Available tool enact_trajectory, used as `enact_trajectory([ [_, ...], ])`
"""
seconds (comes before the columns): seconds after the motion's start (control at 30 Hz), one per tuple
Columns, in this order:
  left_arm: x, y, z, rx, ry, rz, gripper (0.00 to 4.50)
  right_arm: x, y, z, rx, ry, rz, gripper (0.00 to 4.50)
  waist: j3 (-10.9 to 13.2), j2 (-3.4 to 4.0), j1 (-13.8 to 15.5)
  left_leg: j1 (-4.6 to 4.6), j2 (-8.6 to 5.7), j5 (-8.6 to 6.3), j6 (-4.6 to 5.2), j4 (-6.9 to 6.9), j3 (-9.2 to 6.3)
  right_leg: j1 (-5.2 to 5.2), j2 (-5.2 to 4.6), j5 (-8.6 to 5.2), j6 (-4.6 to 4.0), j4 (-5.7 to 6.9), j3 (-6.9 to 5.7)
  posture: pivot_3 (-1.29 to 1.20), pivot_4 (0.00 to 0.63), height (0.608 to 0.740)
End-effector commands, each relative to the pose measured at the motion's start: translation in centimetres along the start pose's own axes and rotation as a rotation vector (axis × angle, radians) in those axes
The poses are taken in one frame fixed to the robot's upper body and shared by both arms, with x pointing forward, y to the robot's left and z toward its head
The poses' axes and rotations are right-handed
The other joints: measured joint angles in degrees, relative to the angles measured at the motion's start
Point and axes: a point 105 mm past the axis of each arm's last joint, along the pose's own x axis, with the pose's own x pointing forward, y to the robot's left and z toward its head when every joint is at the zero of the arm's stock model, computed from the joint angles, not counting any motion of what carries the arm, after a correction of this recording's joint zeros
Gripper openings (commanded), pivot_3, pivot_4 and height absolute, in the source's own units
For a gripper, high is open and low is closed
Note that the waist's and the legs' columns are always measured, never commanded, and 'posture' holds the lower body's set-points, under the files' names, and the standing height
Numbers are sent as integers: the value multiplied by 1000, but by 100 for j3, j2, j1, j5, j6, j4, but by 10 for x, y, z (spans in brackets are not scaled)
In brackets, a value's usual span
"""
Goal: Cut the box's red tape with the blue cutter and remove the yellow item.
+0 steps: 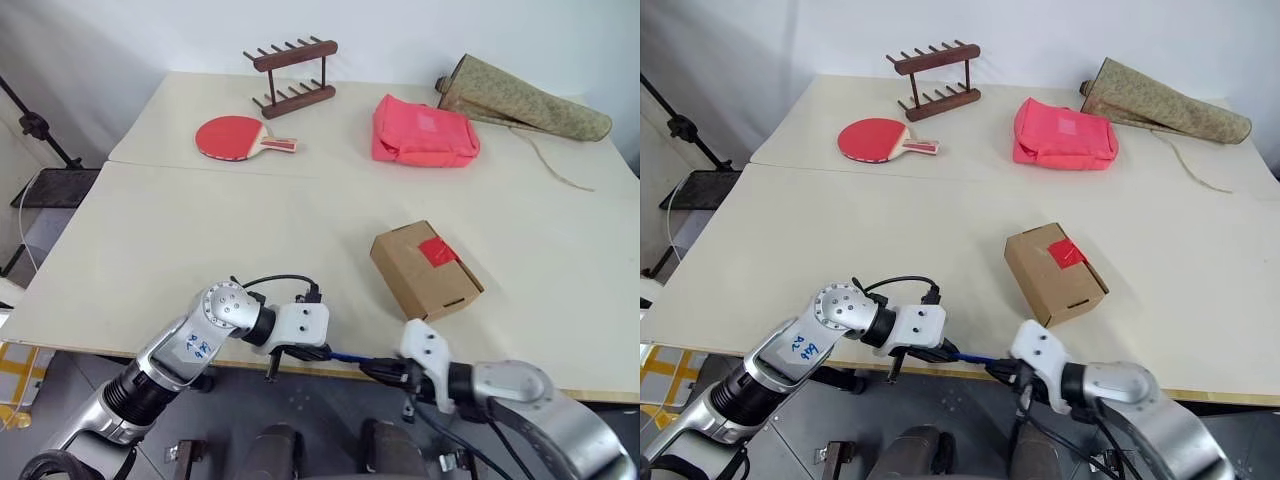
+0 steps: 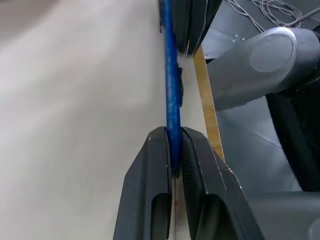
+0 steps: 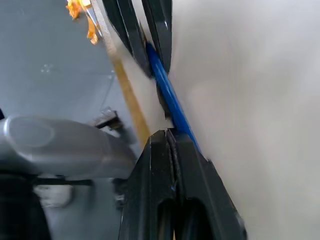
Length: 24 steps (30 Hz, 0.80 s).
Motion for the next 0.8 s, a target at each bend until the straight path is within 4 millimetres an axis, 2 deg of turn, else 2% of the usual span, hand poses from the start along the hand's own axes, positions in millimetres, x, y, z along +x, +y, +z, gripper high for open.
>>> enact_trajectory([
  [0.03,-15,9,2,92,-63,114,415,-27,8,19,194,-109,1,1260,0,-1,-8,1,1,-1,-1,-1,-4,0,-1,0,0,1,3,0,150,740],
  [0.13,-19,10,-1,117,-71,136,415,-37,12,14,328,-55,23,2308,3,2,-14,1,10,-5,-8,-1,-11,4,-7,1,-1,-4,16,0,150,740],
  [0.2,-20,11,-1,124,-83,141,415,-43,10,14,337,-33,21,2992,9,14,-9,1,12,-5,-7,-1,-7,2,-9,-2,-6,-12,22,0,150,740],
  [0.23,-21,10,-1,131,-90,136,415,-43,8,14,311,-19,15,3313,10,14,-9,2,12,-5,-7,-1,-5,2,-9,-2,-6,-21,25,0,150,740],
  [0.33,-20,9,-1,126,-96,120,415,-35,5,12,87,55,29,4306,9,15,-12,2,13,-6,-6,-2,4,-2,-5,-2,-6,-28,32,0,150,740],
  [0.4,-20,9,2,116,-113,108,415,-30,4,9,-10,69,51,4412,10,15,-10,2,8,-5,-1,-2,15,-9,10,-2,-6,-22,29,0,150,740],
  [0.57,-25,7,8,87,-159,96,415,-20,-3,11,-108,-3,46,4412,10,14,1,0,1,-7,7,-3,23,-9,12,1,0,-4,-3,0,150,740],
  [0.8,-26,6,16,81,-200,100,415,-14,-2,-2,-140,21,67,4412,10,14,-6,0,-3,-9,14,-1,28,-7,5,2,2,-5,-10,0,150,740],
])
